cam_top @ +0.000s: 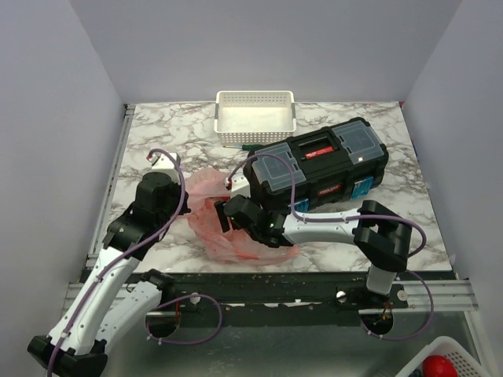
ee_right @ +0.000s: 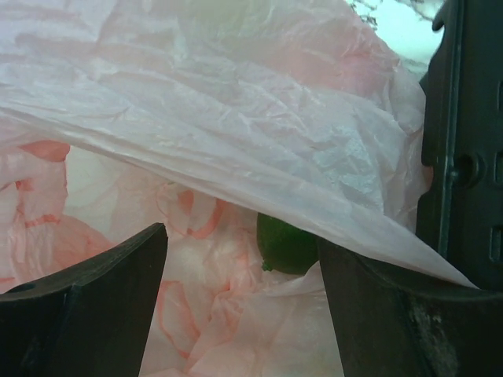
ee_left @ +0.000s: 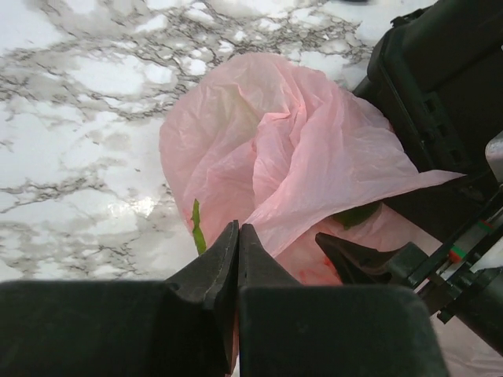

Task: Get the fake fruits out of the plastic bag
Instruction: Adjust the plastic bag at the center of the board.

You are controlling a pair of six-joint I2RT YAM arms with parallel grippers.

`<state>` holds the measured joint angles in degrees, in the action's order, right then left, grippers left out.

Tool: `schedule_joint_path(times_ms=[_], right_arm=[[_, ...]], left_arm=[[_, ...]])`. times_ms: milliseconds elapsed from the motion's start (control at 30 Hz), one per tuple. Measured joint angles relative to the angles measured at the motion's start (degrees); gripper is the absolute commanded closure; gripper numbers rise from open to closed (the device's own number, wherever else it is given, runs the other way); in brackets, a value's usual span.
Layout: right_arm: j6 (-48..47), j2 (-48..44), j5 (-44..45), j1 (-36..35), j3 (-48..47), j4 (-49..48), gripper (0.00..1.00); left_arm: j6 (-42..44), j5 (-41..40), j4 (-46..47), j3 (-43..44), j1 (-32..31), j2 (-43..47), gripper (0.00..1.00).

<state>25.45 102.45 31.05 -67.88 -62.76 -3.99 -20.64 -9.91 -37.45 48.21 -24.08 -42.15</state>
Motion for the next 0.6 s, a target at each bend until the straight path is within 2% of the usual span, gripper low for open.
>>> schedule_joint_path(times_ms=[400, 600], right_arm=[[-4.13, 4.07, -0.48, -0.79, -6.54, -0.28, 0.15], [-5.05, 5.33, -0.46, -0.81, -6.88, -0.39, 0.14]], left_arm=[[2.93, -3.67, -3.48, 0.55, 0.02, 18.32, 1.00], [3.72, -1.36, -2.05, -2.62, 0.02, 16.15, 1.00]])
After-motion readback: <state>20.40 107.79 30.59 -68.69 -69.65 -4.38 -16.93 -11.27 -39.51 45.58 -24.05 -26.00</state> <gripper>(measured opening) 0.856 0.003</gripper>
